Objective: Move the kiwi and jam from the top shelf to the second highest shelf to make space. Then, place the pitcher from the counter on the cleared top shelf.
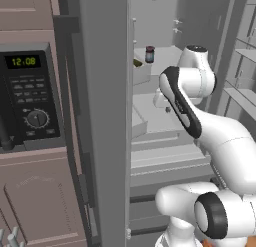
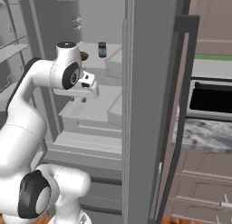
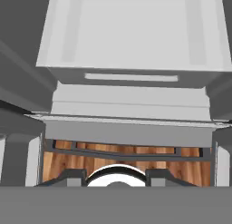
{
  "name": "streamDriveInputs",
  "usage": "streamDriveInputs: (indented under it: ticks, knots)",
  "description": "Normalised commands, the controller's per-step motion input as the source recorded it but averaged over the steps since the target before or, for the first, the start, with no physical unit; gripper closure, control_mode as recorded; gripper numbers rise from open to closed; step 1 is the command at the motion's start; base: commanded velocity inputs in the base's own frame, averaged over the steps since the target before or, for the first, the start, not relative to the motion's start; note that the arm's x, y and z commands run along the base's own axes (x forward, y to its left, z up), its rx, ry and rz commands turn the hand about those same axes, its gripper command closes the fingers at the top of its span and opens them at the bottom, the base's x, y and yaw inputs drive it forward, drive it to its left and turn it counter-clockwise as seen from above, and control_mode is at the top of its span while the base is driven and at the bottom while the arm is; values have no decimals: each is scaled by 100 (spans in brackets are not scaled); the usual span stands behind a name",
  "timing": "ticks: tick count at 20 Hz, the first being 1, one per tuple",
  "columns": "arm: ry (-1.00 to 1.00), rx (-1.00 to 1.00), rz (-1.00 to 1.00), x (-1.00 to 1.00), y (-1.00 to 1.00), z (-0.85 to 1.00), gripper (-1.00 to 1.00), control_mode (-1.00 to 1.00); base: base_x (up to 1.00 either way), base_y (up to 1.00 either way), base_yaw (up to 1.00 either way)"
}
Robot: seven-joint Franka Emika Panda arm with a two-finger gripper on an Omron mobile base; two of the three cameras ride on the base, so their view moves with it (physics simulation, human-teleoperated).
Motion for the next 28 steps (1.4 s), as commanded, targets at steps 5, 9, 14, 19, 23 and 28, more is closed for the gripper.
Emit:
streamDriveInputs:
  ticks: [5,9,14,19,23,28]
  knots:
    - [-20,1,0,-3,0,8,-100,-100,0,0,0]
    - [-43,5,0,0,0,38,-100,-100,0,0,0]
    - [-39,7,0,0,0,49,-100,-100,0,0,0]
    - [-12,0,0,15,0,55,-100,-100,0,0,0]
    - [0,0,0,24,0,56,-100,-100,0,0,0]
    - [0,0,0,28,0,50,-100,-100,0,0,0]
